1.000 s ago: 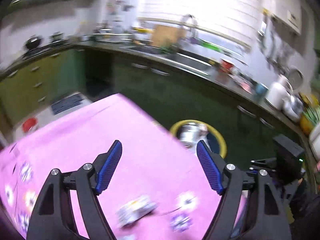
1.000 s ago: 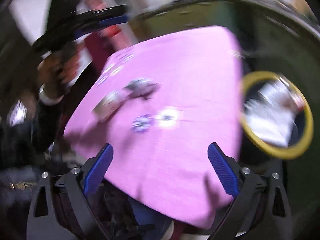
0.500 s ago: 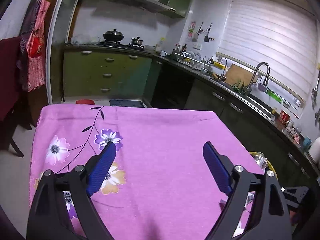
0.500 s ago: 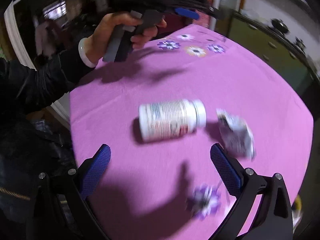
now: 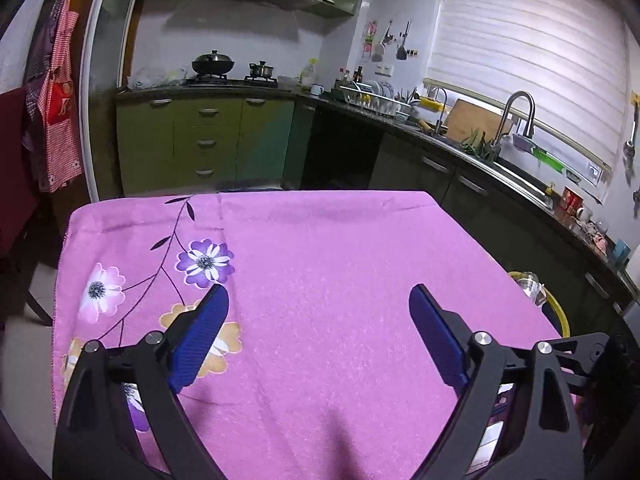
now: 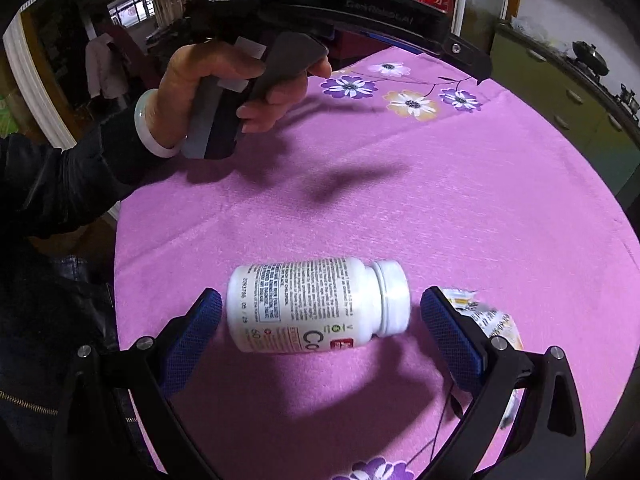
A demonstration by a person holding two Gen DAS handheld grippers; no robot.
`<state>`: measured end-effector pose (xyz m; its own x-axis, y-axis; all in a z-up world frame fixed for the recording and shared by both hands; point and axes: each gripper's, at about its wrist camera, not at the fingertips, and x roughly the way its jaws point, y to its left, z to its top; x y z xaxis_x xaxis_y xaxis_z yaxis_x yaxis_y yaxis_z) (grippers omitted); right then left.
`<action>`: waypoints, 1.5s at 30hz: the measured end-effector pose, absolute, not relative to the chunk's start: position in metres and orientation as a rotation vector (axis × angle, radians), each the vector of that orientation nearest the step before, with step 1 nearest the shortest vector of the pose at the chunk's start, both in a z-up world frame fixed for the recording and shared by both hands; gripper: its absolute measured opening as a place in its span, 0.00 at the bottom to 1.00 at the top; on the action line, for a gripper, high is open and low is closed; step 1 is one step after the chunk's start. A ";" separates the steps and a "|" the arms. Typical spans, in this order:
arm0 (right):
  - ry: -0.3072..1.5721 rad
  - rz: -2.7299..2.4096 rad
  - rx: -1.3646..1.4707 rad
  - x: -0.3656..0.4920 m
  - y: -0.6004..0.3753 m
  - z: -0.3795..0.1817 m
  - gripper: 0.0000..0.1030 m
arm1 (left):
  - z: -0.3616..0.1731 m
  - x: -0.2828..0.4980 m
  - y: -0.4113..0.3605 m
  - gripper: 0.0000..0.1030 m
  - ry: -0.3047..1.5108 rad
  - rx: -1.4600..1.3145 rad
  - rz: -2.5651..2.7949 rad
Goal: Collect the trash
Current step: 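Grasp the white supplement bottle with the right gripper and lift it, then carry the supplement bottle over the bin and release it with the right gripper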
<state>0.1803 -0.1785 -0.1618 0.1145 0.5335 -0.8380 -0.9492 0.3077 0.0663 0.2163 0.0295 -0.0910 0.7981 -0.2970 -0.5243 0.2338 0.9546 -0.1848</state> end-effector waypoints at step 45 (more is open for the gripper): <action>1.010 -0.005 0.060 0.249 -0.545 -0.194 0.90 | -0.115 0.224 0.010 0.86 0.665 -0.082 -0.318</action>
<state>0.2490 -0.5450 -0.1935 0.5318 0.0242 -0.8465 0.0319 0.9983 0.0485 0.2238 0.0102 -0.1146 0.7407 -0.3156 -0.5931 0.2635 0.9485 -0.1756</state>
